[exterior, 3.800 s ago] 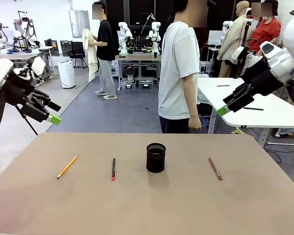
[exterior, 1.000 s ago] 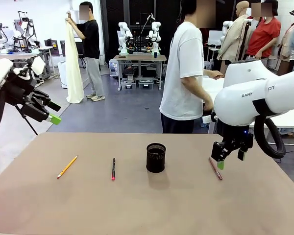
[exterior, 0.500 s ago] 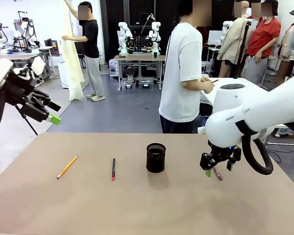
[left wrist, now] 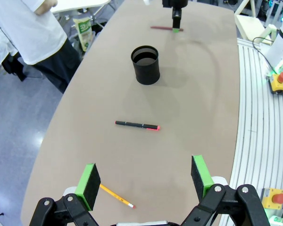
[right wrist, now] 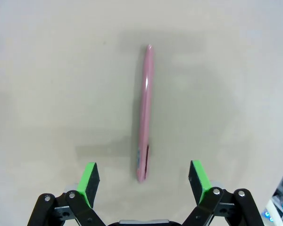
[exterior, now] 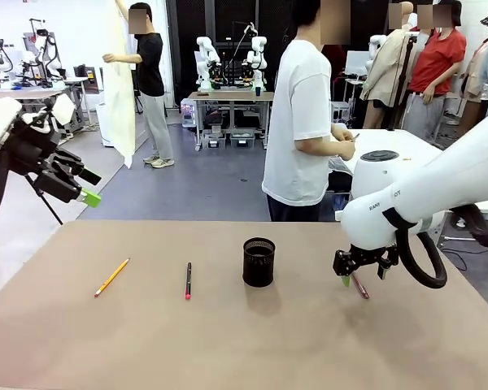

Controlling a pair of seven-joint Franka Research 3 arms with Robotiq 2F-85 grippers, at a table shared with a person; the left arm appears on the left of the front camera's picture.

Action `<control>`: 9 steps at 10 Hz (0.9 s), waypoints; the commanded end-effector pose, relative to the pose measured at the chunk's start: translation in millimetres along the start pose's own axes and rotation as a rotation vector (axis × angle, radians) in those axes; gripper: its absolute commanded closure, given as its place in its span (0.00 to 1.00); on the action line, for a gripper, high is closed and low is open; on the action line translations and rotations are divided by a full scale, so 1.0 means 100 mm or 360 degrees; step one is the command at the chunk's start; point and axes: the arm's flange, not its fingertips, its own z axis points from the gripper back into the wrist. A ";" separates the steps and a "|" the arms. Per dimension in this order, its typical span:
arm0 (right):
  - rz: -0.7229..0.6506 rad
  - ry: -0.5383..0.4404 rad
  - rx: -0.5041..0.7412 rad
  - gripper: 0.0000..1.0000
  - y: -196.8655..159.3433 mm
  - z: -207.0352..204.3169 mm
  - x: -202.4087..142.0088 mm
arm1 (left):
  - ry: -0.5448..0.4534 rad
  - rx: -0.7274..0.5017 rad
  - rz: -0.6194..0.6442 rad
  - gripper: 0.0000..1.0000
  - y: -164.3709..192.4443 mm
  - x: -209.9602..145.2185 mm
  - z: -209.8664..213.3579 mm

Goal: Place the pens into the pen holder.
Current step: Pick up a writing instrument from the table and place it into the Pen holder.

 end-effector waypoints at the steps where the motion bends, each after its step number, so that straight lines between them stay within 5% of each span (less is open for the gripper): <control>1: -0.0119 -0.0008 0.0018 0.00 -0.01 -0.07 0.25 | -0.0028 -0.0010 -0.0004 0.00 0.01 0.01 0.00; 7: -0.0127 -0.0007 0.0046 0.00 -0.09 -0.18 0.57 | -0.0028 -0.0010 -0.0004 0.00 0.01 0.01 0.00; 9: -0.0110 -0.0024 0.0054 0.29 -0.05 -0.24 0.57 | -0.0028 -0.0010 -0.0004 0.00 0.01 0.01 0.00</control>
